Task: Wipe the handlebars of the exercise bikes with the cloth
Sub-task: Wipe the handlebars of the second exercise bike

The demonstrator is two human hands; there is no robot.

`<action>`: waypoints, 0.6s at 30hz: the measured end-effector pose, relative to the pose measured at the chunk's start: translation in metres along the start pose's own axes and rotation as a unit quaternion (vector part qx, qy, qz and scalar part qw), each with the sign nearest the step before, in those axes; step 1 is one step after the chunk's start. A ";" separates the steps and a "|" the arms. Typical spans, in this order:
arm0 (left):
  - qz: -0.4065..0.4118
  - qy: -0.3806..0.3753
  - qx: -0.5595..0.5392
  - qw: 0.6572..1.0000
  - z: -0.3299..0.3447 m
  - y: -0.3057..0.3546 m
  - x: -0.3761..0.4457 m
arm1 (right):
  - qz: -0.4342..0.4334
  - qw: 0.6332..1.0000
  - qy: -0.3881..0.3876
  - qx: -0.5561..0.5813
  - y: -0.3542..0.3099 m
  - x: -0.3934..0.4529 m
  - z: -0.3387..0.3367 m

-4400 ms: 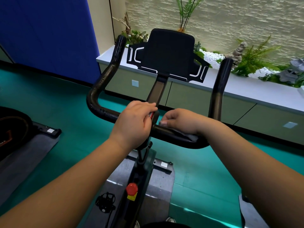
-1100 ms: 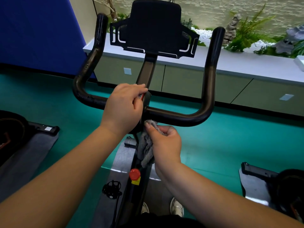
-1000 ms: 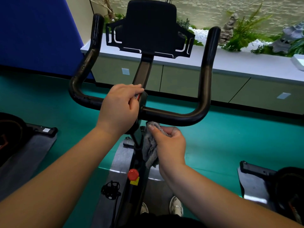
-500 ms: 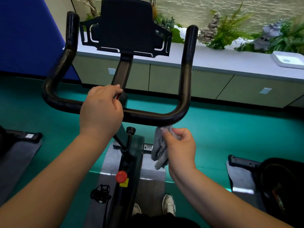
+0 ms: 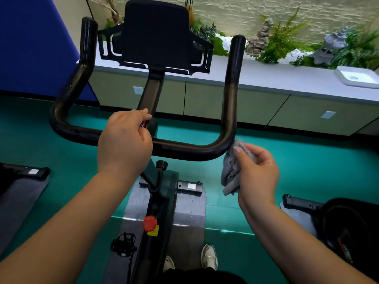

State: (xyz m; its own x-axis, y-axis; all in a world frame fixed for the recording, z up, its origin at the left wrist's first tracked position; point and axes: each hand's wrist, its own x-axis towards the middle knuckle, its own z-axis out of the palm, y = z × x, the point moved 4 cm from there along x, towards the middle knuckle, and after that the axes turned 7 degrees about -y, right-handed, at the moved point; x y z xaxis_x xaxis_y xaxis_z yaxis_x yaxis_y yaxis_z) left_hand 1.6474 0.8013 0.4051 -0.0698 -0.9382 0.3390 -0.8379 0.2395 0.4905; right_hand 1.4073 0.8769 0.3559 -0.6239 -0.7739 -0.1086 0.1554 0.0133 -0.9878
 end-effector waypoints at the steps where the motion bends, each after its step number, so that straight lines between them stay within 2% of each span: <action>1: 0.000 0.000 0.001 1.000 0.000 0.000 0.000 | -0.039 0.999 0.004 -0.013 -0.009 0.002 -0.001; 4: -0.005 -0.002 -0.002 1.000 0.000 0.000 0.000 | -0.147 0.986 -0.032 -0.072 -0.035 0.006 0.006; 7: -0.005 -0.005 0.000 1.000 0.000 0.000 -0.001 | -0.212 0.960 -0.085 -0.159 -0.041 0.006 0.021; 14: -0.006 -0.007 -0.006 1.000 0.001 -0.001 -0.001 | -0.398 0.844 -0.158 -0.322 -0.024 -0.030 0.049; 18: -0.006 -0.008 -0.008 1.000 0.001 -0.001 -0.001 | -0.439 0.817 -0.156 -0.340 -0.032 -0.013 0.047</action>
State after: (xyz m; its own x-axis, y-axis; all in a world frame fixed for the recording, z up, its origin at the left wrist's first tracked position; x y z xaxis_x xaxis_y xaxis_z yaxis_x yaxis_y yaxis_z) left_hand 1.6475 0.8017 0.4035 -0.0688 -0.9450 0.3198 -0.8295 0.2322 0.5079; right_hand 1.4464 0.8570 0.3939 -0.0233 -0.7962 0.6046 -0.7745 -0.3680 -0.5145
